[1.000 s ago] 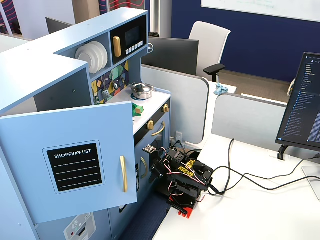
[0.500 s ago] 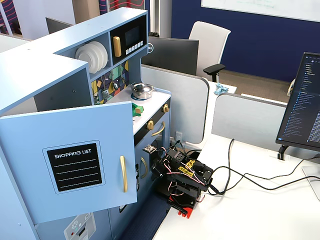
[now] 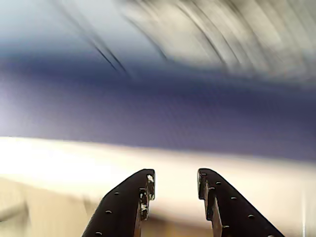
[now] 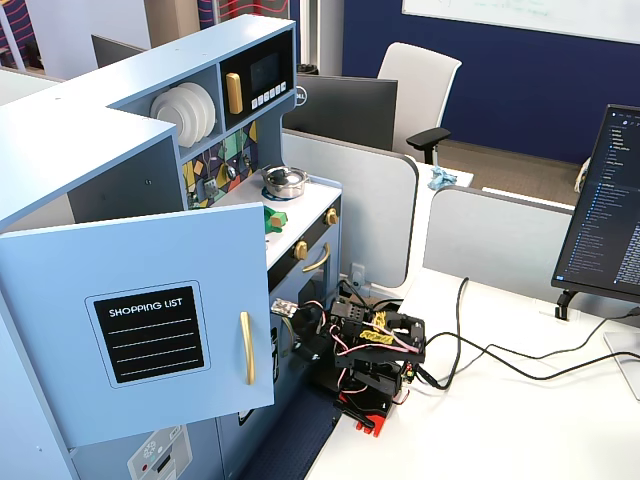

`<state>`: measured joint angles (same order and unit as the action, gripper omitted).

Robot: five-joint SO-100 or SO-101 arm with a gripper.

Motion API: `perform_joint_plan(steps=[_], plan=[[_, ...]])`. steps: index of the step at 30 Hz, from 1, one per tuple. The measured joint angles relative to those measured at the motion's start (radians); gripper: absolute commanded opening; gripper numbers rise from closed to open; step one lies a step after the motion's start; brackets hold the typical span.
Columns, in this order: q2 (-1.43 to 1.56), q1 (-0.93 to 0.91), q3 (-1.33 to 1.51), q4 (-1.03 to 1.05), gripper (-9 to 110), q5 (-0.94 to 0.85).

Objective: Pick up the green pineapple from the left cabinet and place it in the green recipient

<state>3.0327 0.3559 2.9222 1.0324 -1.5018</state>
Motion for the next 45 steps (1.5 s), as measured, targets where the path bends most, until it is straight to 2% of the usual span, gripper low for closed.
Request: perform_joint_plan(steps=[6, 16, 20, 32, 45], plan=[[-0.229, 0.135, -0.216, -0.348, 15, -0.002], [-0.551, 0.230, -0.589, -0.635, 21, -0.272], [-0.626, 0.281, -0.666, -0.716, 22, -0.285], [-0.827, 0.367, -0.847, -0.844, 24, -0.175], [-1.014, 0.359, -0.916, -0.965, 35, -0.169]])
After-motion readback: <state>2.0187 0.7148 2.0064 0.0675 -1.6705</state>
